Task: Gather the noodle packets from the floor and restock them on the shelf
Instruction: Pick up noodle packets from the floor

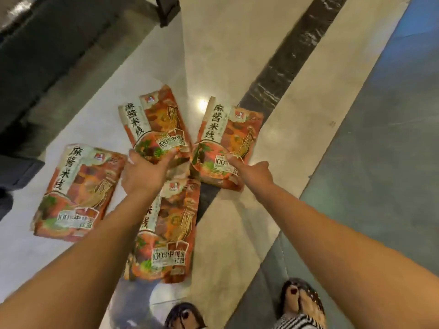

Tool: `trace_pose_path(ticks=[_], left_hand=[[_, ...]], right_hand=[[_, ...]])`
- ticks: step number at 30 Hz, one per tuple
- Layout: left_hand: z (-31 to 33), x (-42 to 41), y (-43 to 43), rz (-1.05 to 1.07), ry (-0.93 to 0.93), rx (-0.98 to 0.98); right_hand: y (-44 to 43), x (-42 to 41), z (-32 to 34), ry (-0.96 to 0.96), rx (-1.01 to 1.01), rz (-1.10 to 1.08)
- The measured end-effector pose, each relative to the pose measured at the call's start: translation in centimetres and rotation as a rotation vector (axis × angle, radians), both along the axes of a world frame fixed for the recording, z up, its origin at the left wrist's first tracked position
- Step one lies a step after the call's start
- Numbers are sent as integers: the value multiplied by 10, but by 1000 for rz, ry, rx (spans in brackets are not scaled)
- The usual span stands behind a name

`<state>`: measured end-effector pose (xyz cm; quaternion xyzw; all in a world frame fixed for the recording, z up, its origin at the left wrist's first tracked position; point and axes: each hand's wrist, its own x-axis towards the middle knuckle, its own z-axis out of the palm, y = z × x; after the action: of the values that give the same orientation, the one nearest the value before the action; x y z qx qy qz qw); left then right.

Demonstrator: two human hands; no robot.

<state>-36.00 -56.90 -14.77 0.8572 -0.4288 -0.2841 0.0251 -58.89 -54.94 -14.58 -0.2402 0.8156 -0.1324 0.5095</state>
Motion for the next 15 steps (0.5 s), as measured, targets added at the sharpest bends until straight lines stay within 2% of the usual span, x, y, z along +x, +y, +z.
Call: trace_pose_path(ticks=[3,6,15], left_hand=[[-46,15,-38,184,78,-69],[-72,19,-58,350,180,-128],[-82,17,-61,540,514,-186]], right_hand=[[-25,6,-52,-83,-77,-115],[-39,11,-74,-133,-113,-264],[-47,27,-80,-150,-219,-338]])
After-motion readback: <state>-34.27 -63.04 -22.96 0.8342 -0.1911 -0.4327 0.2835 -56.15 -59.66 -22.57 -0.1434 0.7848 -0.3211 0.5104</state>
